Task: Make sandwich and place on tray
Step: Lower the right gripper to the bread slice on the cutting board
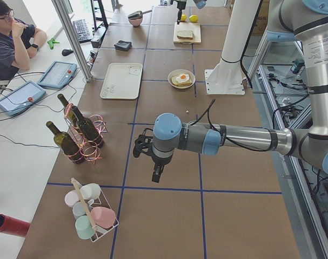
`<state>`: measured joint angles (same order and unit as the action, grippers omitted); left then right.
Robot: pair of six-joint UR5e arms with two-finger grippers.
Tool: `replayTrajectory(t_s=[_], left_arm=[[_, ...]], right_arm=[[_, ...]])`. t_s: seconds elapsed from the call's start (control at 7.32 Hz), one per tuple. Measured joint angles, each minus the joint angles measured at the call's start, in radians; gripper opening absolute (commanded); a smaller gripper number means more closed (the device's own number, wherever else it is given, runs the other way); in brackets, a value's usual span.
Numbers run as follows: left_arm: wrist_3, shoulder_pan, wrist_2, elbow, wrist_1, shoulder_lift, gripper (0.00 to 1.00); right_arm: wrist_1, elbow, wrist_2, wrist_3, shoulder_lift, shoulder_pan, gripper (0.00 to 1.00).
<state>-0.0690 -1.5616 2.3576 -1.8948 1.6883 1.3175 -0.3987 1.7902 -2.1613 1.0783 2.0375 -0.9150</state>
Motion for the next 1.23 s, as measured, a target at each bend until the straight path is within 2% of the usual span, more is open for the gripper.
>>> replayTrajectory(t_s=[0.27,1.23], left_arm=[[0.000,0.000,0.000,-0.001,0.001,0.000,1.00],[0.000,0.000,0.000,0.000,0.015,0.000,1.00]], right_arm=[[0.120,-0.056,0.065,0.064,0.015,0.092,0.70],[0.152,-0.110,0.077,0.074,0.027,0.155,0.61]])
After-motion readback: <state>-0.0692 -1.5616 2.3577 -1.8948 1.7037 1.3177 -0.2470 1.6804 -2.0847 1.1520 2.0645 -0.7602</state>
